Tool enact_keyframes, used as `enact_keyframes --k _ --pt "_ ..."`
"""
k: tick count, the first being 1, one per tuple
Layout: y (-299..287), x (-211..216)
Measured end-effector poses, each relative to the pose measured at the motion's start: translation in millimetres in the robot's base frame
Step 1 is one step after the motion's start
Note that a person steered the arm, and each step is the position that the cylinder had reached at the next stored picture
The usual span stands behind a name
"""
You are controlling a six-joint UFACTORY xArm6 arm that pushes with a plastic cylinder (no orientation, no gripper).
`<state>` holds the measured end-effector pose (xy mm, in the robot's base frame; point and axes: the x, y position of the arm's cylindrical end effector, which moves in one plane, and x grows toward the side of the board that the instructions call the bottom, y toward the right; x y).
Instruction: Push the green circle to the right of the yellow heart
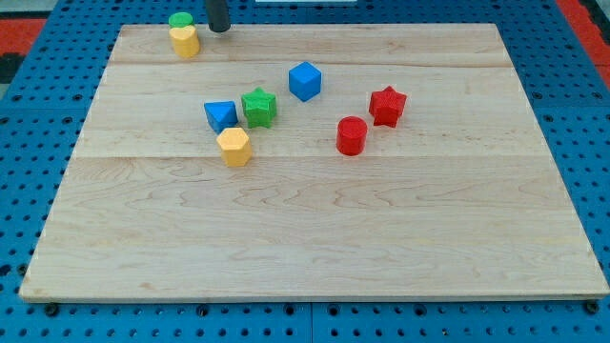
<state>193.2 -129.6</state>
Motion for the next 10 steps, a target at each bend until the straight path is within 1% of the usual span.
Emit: enact_keyframes --k 1,2,3,4,5,10 --pt "0 2" --pt "0 21" --pt "0 31" --pt "26 27" --pt "28 -1" --pt "13 -1"
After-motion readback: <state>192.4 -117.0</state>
